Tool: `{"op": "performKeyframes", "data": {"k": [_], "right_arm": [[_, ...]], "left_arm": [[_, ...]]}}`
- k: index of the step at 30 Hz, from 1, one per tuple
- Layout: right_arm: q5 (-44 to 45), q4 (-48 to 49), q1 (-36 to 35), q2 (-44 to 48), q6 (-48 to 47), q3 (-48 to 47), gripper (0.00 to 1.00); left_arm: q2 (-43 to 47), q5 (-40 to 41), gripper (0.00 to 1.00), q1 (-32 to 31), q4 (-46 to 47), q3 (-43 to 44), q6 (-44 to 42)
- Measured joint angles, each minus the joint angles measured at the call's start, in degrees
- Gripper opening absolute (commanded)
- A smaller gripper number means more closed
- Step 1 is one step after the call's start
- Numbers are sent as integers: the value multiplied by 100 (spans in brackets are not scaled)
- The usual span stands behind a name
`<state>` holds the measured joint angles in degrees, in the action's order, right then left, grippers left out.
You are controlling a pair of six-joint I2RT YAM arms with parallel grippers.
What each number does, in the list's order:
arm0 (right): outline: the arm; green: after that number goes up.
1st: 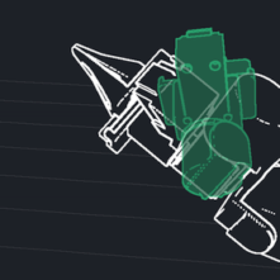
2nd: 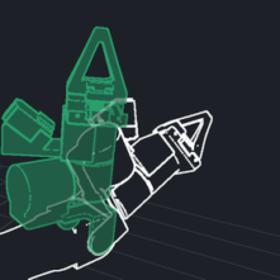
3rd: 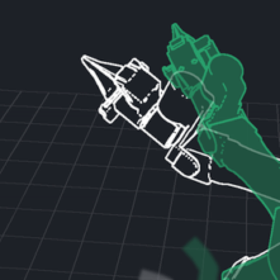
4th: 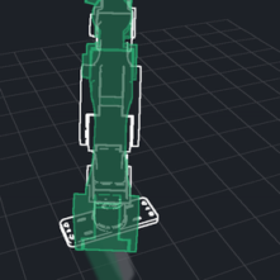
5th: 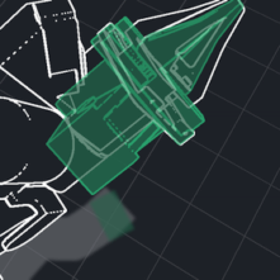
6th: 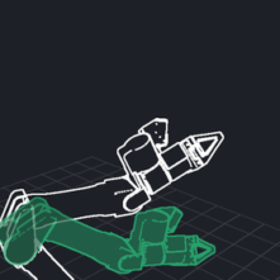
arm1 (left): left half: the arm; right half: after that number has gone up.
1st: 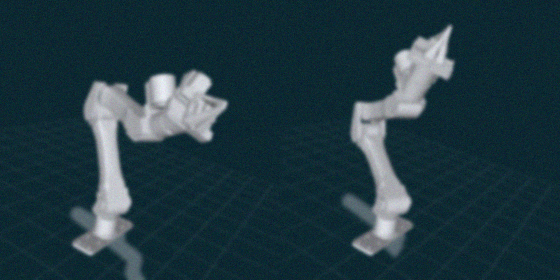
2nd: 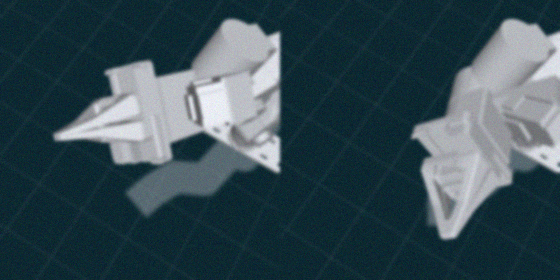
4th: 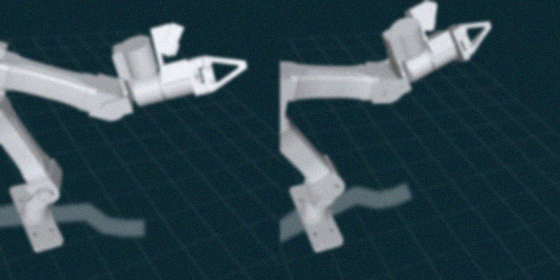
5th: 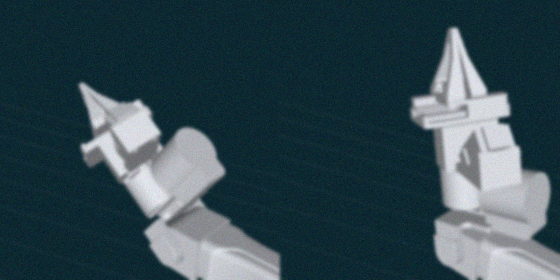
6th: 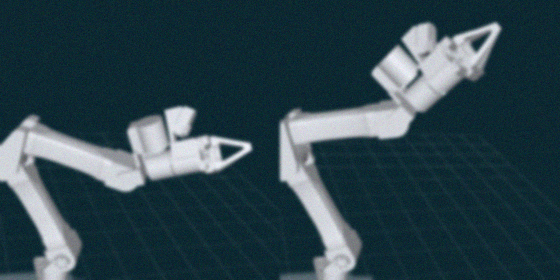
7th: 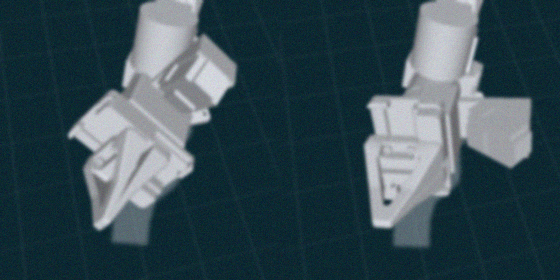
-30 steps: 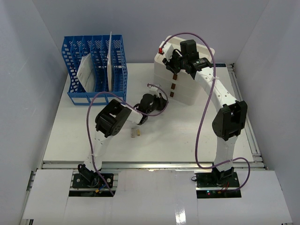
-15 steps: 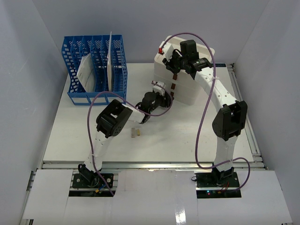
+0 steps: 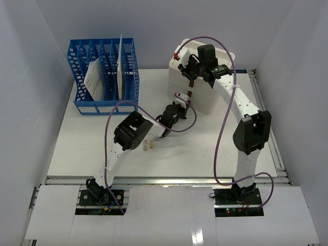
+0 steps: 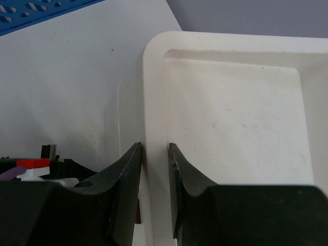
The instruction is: Organize the desk
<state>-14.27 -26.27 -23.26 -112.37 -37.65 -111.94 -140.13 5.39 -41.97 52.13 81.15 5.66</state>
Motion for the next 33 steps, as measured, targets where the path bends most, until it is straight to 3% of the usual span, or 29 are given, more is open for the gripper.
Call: {"op": "performKeyframes", "data": {"k": [1,7,8,12,20,26,30,33], "right_arm": [[-1,34,1,10,0,25,27],[3,122,1,38,0,103,27],[4,128,1,41,0,107,27],[19,129,1,41,2,107,27],[21,129,1,41,1,110,27],[21,132,1,41,0,110,27],[73,192,7,39,-9,120,27],[106,255,21,38,-12,156,27]], "left_arm": [[-5,63,0,-9,-13,7,-39],[-7,377,1,-77,40,-12,-175],[-6,405,4,-78,79,-30,-182],[33,446,41,-74,306,-267,-156],[52,356,58,-60,529,-431,-58],[52,299,58,-61,468,-250,-40],[48,327,48,-64,319,-25,-48],[42,417,36,-72,133,119,-76]]}}
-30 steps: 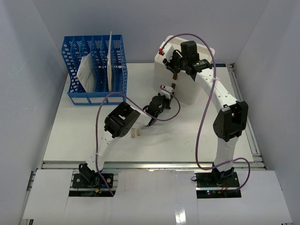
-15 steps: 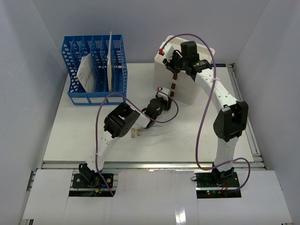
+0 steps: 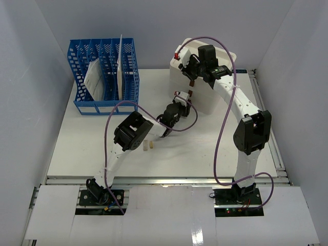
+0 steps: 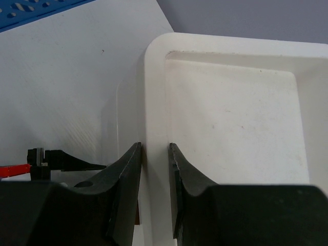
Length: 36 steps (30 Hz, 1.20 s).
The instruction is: Organize the desk
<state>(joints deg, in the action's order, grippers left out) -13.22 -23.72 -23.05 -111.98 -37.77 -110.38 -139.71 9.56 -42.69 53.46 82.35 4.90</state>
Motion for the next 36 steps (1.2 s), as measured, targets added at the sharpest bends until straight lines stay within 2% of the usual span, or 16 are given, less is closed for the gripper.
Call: {"op": "performKeyframes", "data": {"k": [2,6,16,20,26,31,34,35,36], "right_arm": [[14,51,11,0,-6,28,27],[24,130,17,0,-8,60,27],[96,143,17,0,-8,71,27],[119,143,17,0,-5,68,27],[132,60,24,-57,10,-45,28],[162,-31,22,-98,6,-132,29],[181,-71,23,-120,6,-178,36],[186,-89,22,-133,6,-202,47],[197,-114,22,-142,3,-217,64]], "left_arm": [[-26,47,21,-15,-93,88,7],[-49,144,0,-57,-154,166,18],[0,223,0,-72,7,2,53],[357,203,0,-89,368,-654,74],[1140,212,0,-202,843,-2108,91],[1424,252,0,-297,1151,-2757,92],[1549,266,2,-322,1172,-2899,96],[1582,271,20,-326,1170,-2927,100],[1612,270,38,-327,1149,-2936,109]]}}
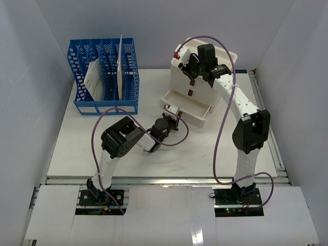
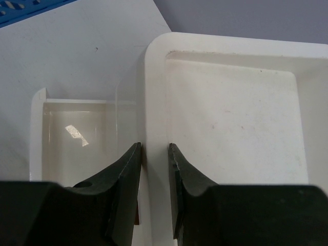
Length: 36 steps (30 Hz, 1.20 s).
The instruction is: Organize the desk
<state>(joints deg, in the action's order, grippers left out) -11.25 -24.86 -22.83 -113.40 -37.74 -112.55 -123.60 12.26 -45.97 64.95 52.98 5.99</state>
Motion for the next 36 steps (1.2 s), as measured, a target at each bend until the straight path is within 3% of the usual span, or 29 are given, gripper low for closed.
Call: {"op": "performKeyframes", "data": {"k": [1,3,5,12,16,19,23,24,29,32,36], "right_arm": [[33,-26,0,-7,-13,-11,87],[163,-100,23,-18,-55,-11,90],[233,-178,90,-30,-92,-2,90],[284,-674,229,252,-48,2,90],[90,-716,268,933,4,344,90],[-409,-411,289,1953,98,1310,90],[-1417,-397,211,2611,156,1780,99],[-1586,-404,129,2668,154,1886,95],[-1362,-526,-1394,2572,327,2953,71],[-1091,-599,-2287,2127,667,3487,71],[-447,-567,-2724,1452,1678,3663,77]], "left_arm": [[34,-3,54,-1,-35,-7,11],[144,-40,74,-1,-185,-10,51],[340,-134,82,-1,-418,-2,129],[1635,-786,91,-3,-1691,89,457],[2700,-1195,98,-3,-2834,106,546],[3795,-1383,98,-1,-3814,-48,602],[5285,-1453,98,-1,-4929,-374,587],[5731,-1422,98,-1,-5246,-547,587],[7725,-968,98,0,-6768,-1350,789],[8925,-705,98,8,-7522,-1758,1109],[10253,-511,98,10,-8120,-2162,1919]]}}
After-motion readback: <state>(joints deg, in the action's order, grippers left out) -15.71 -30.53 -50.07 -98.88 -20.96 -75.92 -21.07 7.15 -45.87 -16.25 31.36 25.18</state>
